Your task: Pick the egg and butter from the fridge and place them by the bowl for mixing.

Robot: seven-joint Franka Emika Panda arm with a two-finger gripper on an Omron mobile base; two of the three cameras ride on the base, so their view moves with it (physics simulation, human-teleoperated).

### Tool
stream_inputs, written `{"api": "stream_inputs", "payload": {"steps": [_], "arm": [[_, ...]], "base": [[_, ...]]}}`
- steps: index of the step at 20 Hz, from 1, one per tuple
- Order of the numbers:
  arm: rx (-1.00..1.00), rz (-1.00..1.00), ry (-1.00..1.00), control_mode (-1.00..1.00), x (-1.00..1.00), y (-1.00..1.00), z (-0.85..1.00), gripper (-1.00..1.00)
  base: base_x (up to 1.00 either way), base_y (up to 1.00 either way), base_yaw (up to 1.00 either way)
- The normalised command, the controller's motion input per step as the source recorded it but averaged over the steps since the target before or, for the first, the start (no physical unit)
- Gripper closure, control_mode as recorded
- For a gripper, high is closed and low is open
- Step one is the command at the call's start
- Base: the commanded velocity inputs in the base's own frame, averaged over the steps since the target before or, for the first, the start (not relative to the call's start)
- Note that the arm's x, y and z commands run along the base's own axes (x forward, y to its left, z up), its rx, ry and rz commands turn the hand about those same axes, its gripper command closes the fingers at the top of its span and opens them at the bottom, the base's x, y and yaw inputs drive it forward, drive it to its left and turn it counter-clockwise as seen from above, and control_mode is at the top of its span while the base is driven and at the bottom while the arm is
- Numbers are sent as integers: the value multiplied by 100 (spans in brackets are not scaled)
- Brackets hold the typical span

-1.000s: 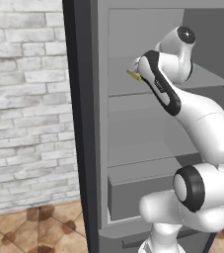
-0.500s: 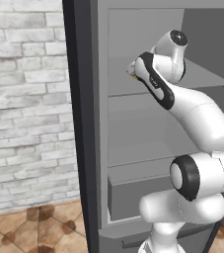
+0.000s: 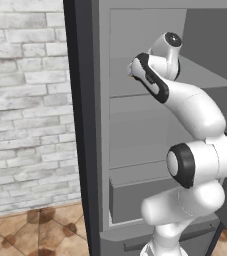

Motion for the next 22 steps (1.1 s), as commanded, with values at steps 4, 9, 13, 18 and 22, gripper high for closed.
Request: {"api": "stream_inputs", "payload": {"steps": [4, 9, 13, 18, 22], "arm": [[-1, 0, 3, -100, 32, 0, -20, -100], [-3, 0, 5, -100, 24, 0, -25, -100], [-2, 0, 5, -100, 15, 0, -29, -100], [1, 0, 6, -100, 0, 3, -42, 100], [0, 0, 0, -100, 0, 0, 0, 100]], "base": [[0, 0, 0], [0, 0, 0], [0, 0, 0], [0, 0, 0], [0, 0, 0]]}}
